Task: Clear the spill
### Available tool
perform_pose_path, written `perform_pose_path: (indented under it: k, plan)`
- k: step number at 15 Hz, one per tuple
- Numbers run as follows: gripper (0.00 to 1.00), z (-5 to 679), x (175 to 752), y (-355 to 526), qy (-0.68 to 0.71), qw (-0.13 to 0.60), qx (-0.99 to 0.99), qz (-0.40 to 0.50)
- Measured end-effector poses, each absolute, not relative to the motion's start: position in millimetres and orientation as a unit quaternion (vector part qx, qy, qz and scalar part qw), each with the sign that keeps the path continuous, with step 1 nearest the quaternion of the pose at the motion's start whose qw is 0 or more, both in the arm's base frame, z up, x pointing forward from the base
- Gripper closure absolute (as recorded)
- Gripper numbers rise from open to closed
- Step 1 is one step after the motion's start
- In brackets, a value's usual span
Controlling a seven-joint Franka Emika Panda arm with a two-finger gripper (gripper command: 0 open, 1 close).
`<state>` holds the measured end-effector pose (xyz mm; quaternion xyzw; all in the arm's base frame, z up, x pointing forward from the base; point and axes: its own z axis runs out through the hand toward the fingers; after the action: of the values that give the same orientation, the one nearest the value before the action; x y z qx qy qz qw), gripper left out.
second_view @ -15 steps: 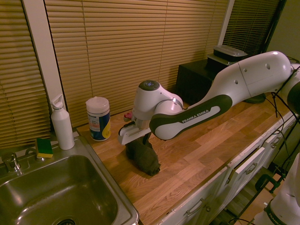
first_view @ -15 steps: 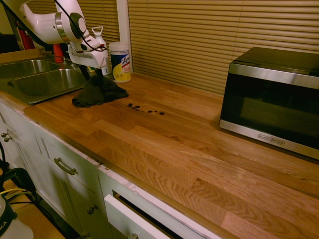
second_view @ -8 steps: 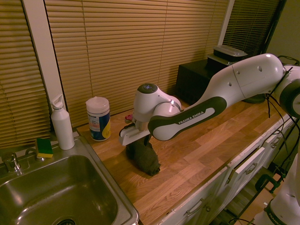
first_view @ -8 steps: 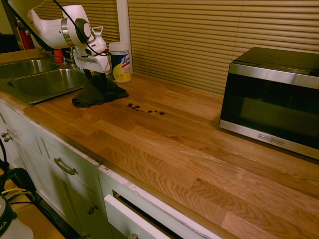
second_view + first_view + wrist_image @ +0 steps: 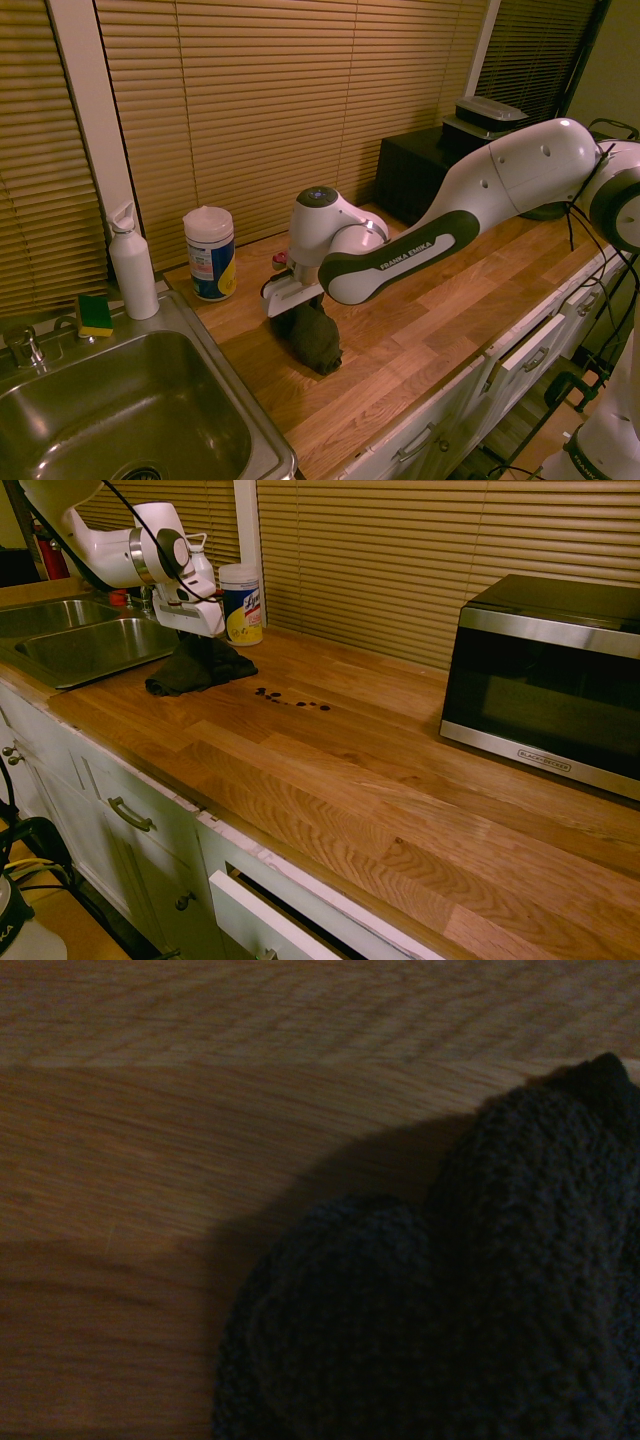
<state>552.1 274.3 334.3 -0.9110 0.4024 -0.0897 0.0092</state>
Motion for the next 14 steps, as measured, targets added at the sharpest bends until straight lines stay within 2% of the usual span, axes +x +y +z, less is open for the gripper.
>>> perform_pose_path:
  k: [14]
  plan:
    - [1.0,332.8,577.0,197.7,0.385,-0.019,-0.918,-0.092]
